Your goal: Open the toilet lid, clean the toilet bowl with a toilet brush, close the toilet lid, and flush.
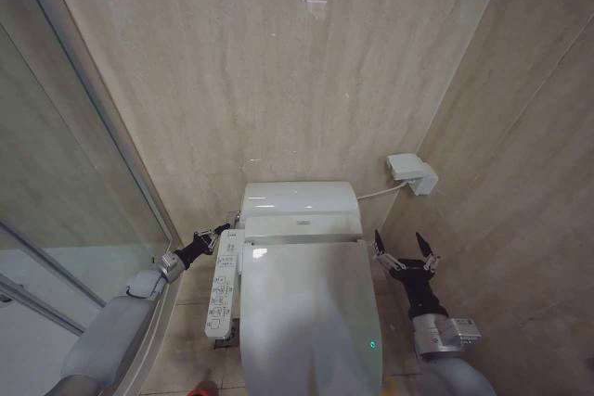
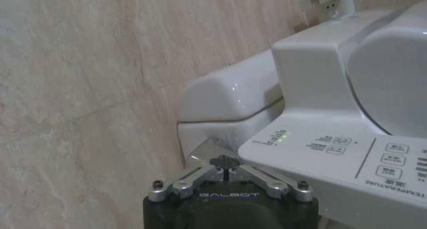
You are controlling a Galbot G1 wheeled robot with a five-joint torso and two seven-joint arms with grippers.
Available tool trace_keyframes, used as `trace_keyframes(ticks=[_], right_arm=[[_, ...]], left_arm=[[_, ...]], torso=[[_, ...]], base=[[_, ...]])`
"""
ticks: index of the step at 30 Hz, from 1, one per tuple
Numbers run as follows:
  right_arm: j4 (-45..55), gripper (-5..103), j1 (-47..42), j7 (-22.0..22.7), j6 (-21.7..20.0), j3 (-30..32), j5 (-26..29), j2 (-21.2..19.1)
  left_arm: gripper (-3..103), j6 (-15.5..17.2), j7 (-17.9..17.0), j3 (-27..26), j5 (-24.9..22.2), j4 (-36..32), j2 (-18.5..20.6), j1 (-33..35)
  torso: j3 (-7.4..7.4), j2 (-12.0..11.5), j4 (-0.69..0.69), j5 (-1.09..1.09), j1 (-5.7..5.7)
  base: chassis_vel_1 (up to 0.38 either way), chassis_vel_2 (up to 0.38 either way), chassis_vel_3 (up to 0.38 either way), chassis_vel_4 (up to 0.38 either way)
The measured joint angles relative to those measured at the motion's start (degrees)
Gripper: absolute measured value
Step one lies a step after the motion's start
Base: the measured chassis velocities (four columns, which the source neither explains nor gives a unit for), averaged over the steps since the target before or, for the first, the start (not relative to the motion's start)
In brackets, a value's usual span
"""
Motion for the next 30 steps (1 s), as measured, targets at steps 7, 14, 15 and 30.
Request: trace_keyframes(ticks=[7,14,15,30], right_arm=[[0.0,100,0.0,0.0,0.0,0.0,0.0,0.0],[0.0,100,0.0,0.0,0.0,0.0,0.0,0.0],[0.0,100,0.0,0.0,0.0,0.0,0.0,0.0],[0.0,100,0.01,0.0,0.0,0.0,0.0,0.0]], left_arm=[[0,-0.04,1.38,0.26,0.06,0.9,-0.28,-0.74],[0,-0.08,2.13,0.36,0.06,1.46,-0.7,-1.06],[0,-0.08,2.13,0.36,0.06,1.46,-0.7,-1.06],[0,-0.66,2.58,0.89,-1.31,0.7,-0.81,-0.21]], torso=[[0.0,0.0,0.0,0.01,0.0],[0.0,0.0,0.0,0.01,0.0],[0.0,0.0,0.0,0.01,0.0],[0.01,0.0,-0.01,-0.02,0.01]], base=[[0.0,0.0,0.0,0.0],[0.0,0.0,0.0,0.0],[0.0,0.0,0.0,0.0],[0.0,0.0,0.0,0.0]])
